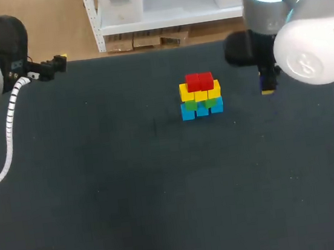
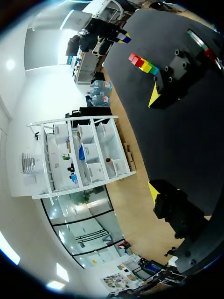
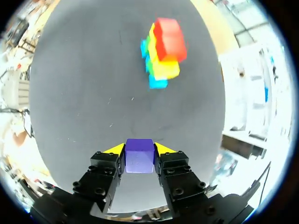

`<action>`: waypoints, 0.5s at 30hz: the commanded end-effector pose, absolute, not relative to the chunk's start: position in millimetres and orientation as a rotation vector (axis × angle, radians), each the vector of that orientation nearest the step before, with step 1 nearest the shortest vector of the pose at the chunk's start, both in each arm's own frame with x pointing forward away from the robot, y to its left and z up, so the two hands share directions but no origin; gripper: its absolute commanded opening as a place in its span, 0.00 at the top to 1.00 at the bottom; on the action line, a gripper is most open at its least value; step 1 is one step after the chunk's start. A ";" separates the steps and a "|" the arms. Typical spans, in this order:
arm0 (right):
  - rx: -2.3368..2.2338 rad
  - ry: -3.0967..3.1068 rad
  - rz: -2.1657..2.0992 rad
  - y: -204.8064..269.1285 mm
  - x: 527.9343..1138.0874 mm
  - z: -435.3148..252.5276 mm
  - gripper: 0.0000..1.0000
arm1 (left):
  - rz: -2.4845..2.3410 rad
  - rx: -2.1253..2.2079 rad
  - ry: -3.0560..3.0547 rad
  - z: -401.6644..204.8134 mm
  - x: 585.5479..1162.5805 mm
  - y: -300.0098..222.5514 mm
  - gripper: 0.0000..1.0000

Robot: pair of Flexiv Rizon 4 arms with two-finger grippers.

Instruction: Place the blue cubes, place green cubes on the blue cubes, place the yellow cubes on the green cubes, then place the red cubes on the yellow cubes, and place purple cube on the red cubes.

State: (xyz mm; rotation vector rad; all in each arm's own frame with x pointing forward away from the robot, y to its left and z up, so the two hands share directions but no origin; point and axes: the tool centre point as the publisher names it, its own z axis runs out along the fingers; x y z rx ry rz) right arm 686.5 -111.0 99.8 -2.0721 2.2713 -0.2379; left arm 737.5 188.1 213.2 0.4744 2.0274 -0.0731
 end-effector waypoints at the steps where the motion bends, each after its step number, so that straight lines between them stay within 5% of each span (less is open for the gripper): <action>1: -2.122 2.206 -0.230 -101.6 707.6 119.8 1.00 | -0.080 0.482 2.031 214.3 737.8 189.8 0.00; 15: -2.335 1.903 -0.200 -26.3 744.7 164.1 1.00 | -0.080 0.482 2.031 214.3 737.8 189.8 0.00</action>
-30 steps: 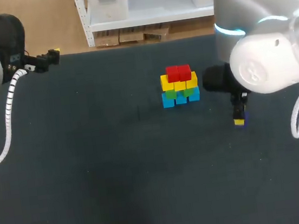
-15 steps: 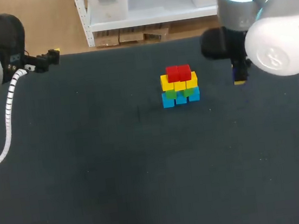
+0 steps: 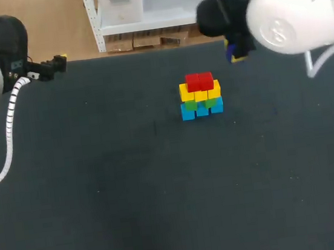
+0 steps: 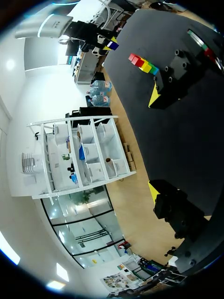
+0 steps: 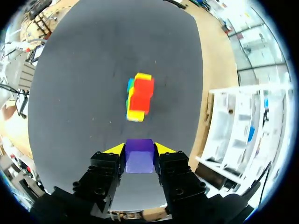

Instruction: Place the blue cubes, place green cubes on the blue cubes, place the yellow cubes on the green cubes, then place the red cubes on the yellow cubes, and place purple cube on the red cubes.

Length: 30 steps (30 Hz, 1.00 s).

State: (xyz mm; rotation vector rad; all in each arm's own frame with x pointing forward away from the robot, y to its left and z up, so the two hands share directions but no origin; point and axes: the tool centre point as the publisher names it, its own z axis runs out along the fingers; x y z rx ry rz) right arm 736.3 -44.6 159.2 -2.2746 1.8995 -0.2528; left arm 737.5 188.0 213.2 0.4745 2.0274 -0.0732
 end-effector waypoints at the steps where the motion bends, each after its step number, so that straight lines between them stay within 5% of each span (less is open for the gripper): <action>1: -2.338 1.901 -0.188 -22.0 745.8 164.1 1.00 | -0.080 0.482 2.031 214.3 737.8 189.8 0.00; 30: -2.375 2.029 0.029 27.7 749.8 130.0 1.00 | -0.080 0.482 2.031 214.3 737.8 189.8 0.00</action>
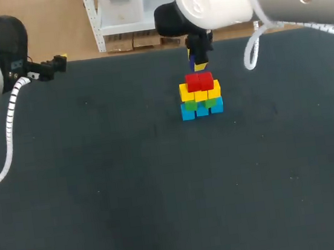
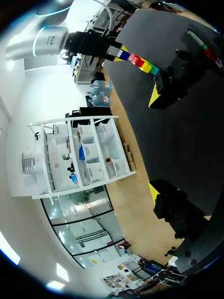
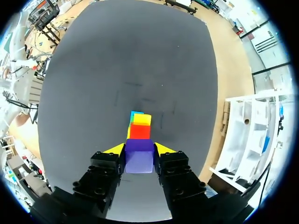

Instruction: Place the blue cubes, place green cubes on the blue cubes, place the yellow cubes on the green cubes, then place the red cubes on the yellow cubes, and place purple cube on the red cubes.

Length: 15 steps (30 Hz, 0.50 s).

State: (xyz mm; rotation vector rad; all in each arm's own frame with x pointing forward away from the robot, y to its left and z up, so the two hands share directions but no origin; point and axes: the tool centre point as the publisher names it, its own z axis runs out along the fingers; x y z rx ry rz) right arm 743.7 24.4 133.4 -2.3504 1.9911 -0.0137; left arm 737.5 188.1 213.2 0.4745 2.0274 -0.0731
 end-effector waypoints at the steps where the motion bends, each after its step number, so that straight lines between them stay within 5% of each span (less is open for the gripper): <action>1: -2.371 2.041 0.035 27.3 750.1 128.8 1.00 | -0.080 0.482 2.031 214.3 737.8 189.8 0.00; 15: -2.360 2.109 0.048 25.1 753.1 117.2 1.00 | -0.080 0.482 2.031 214.3 737.8 189.8 0.00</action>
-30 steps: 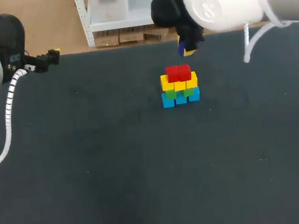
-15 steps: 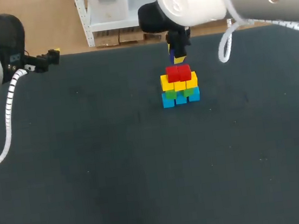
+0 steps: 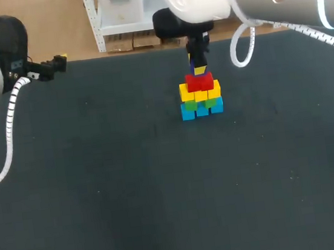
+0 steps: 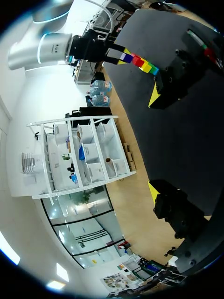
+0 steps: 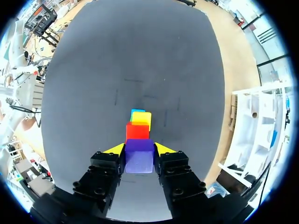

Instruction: Place the blue cubes, place green cubes on the blue cubes, place the yellow cubes on the green cubes, then place the red cubes on the yellow cubes, and place purple cube on the red cubes.

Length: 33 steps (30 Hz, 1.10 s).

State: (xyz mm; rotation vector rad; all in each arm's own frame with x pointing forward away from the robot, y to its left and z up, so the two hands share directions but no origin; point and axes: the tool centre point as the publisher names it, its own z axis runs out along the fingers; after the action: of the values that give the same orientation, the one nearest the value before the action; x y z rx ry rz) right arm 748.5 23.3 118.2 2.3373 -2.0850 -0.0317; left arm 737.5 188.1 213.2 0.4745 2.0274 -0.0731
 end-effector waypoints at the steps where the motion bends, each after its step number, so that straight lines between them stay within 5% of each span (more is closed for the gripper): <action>1: 2.322 -2.079 -0.049 25.0 753.0 117.1 1.00 | -0.080 0.482 2.031 214.3 737.8 189.8 0.00; 30: 2.299 -2.075 -0.033 22.0 744.1 109.0 1.00 | -0.080 0.482 2.031 214.3 737.8 189.8 0.00; 33: 2.298 -2.080 -0.031 22.0 744.0 108.9 0.57 | -0.080 0.482 2.031 214.3 737.8 189.8 0.00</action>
State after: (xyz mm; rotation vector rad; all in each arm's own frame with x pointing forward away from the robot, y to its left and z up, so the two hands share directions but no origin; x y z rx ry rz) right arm 746.5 23.2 110.5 2.2931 -2.0750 -0.0356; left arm 737.5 188.1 213.2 0.4745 2.0274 -0.0731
